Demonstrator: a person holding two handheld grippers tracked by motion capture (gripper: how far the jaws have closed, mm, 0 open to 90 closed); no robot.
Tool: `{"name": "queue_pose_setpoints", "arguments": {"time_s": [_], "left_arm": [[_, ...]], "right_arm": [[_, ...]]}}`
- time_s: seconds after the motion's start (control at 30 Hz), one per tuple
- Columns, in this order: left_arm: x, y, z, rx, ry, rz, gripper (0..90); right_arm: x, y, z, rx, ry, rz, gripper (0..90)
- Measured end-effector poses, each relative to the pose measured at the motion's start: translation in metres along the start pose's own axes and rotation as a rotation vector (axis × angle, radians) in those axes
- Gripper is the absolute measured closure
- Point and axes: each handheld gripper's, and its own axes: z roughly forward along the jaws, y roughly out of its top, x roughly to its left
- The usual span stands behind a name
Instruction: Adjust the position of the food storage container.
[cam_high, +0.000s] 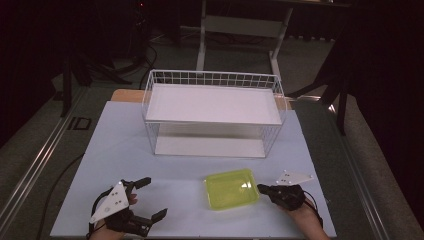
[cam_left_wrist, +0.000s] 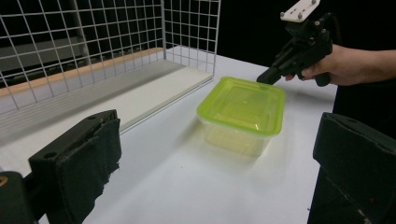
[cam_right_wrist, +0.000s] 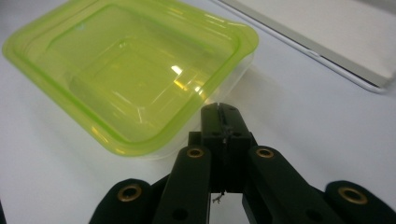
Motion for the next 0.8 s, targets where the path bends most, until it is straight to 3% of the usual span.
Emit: {"name": "queue_pose_setpoints", "arguments": {"time_s": [0.1,0.23,0.43,0.8], "left_arm": [[0.0,0.0,0.0,0.0,-0.001,-0.002,1.9],[0.0,0.0,0.0,0.0,-0.001,0.001,1.9],[0.0,0.0,0.0,-0.002,-0.002,-0.005,1.9],[0.0,-0.001,0.002,0.006,-0.004,-0.002,1.9]], "right_arm": [[0.003,0.002,0.003,0.002,0.007,-0.018,90.0],[-0.002,0.0,0.008,0.017,-0.003,0.001,90.0],[0.001,-0.007,0.019,0.057,0.031,0.008,90.0],[0.015,0.0,0.032,0.09,0.088,-0.042,90.0]]}}
